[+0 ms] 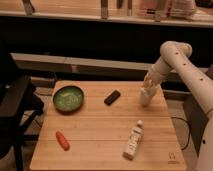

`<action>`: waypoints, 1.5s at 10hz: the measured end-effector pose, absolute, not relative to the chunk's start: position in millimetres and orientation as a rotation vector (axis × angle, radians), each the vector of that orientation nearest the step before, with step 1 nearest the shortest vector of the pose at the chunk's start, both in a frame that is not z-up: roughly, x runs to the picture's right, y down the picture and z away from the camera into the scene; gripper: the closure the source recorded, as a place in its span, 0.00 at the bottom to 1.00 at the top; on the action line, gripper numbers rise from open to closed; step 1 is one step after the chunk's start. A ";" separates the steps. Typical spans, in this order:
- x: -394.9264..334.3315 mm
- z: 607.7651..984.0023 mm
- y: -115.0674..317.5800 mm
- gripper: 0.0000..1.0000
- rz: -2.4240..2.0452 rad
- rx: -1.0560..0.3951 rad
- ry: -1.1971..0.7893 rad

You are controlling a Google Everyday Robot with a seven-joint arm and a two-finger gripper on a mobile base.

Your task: Place the white sponge in the ceramic cup

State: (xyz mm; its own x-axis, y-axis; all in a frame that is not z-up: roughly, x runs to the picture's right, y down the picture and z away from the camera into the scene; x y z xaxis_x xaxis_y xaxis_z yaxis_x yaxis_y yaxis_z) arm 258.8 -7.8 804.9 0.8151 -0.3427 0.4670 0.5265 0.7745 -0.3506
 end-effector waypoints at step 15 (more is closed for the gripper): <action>269.9 810.4 -24.2 0.92 -0.486 -0.467 -0.404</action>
State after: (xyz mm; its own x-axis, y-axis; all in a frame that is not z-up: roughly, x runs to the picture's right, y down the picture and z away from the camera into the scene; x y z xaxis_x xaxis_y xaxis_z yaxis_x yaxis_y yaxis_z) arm 269.9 -24.2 810.4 0.8103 -0.3475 0.4718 0.5268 0.7845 -0.3270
